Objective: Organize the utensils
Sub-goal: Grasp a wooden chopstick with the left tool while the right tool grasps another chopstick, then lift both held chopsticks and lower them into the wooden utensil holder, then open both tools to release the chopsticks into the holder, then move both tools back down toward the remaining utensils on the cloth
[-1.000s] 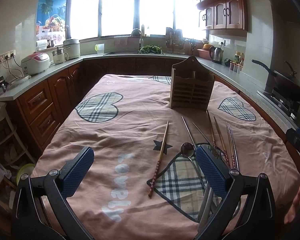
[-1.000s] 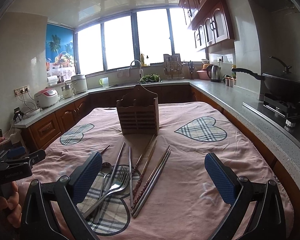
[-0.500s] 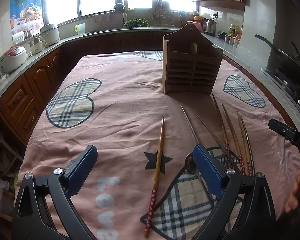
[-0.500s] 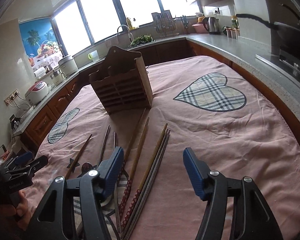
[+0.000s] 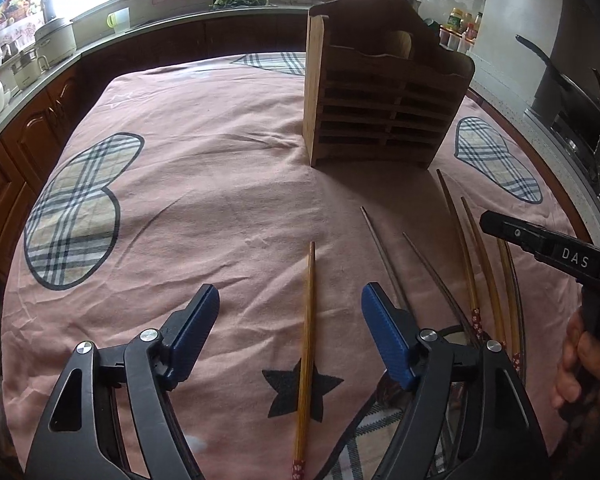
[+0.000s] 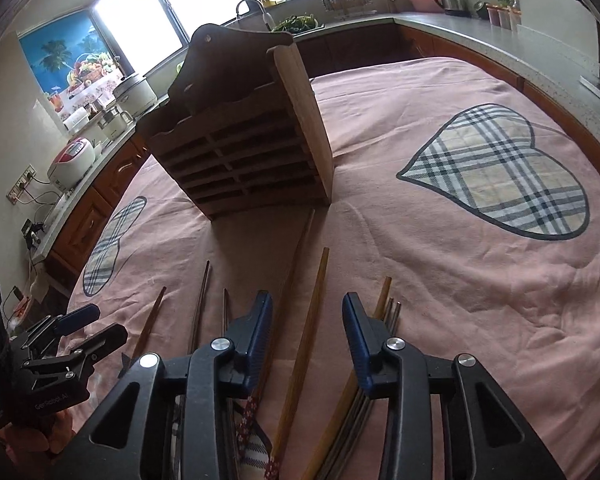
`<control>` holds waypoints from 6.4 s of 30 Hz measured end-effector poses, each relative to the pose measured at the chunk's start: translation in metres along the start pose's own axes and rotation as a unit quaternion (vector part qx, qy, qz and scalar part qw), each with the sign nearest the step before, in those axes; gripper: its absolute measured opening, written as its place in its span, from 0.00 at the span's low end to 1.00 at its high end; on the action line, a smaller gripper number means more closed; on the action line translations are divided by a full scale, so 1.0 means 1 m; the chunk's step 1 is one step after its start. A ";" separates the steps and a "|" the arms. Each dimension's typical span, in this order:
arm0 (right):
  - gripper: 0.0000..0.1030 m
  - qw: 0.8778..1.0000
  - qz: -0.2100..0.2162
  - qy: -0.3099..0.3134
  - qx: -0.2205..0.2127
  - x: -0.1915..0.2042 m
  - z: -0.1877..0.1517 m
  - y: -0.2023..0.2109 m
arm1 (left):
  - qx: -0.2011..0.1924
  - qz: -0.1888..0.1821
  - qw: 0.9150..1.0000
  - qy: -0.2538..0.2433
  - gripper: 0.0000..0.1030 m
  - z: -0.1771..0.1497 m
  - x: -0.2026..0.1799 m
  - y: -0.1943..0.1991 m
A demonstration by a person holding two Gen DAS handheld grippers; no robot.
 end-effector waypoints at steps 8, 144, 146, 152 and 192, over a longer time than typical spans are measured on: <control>0.34 0.999 -0.008 -0.001 0.041 -0.007 0.014 -0.034 | 0.046 -0.023 0.999 -0.012 0.43 0.016 0.001 -0.034; 0.89 0.966 0.070 -0.073 -0.239 -0.010 0.145 0.082 | -0.252 -0.027 0.958 0.132 0.94 0.147 0.031 0.065; 0.90 0.967 0.074 -0.073 -0.235 -0.010 0.136 0.091 | -0.243 -0.020 0.961 0.128 0.94 0.135 0.029 0.073; 0.91 0.968 0.081 -0.063 -0.227 -0.005 0.100 0.120 | -0.224 0.009 0.969 0.105 0.94 0.096 0.020 0.096; 0.91 0.990 0.030 -0.050 -0.126 -0.035 -0.090 0.137 | -0.110 0.000 0.990 0.087 0.94 -0.069 -0.008 0.097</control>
Point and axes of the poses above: each gripper's, at about its wrist camera, not at the fingertips, and y roughly against the way its jaws point, x to its left, z to its top, the point moved 2 cm from there along -y, roughly the way its jaws point, and after that the axes turned 4 degrees about -z, right-handed, at the moved point
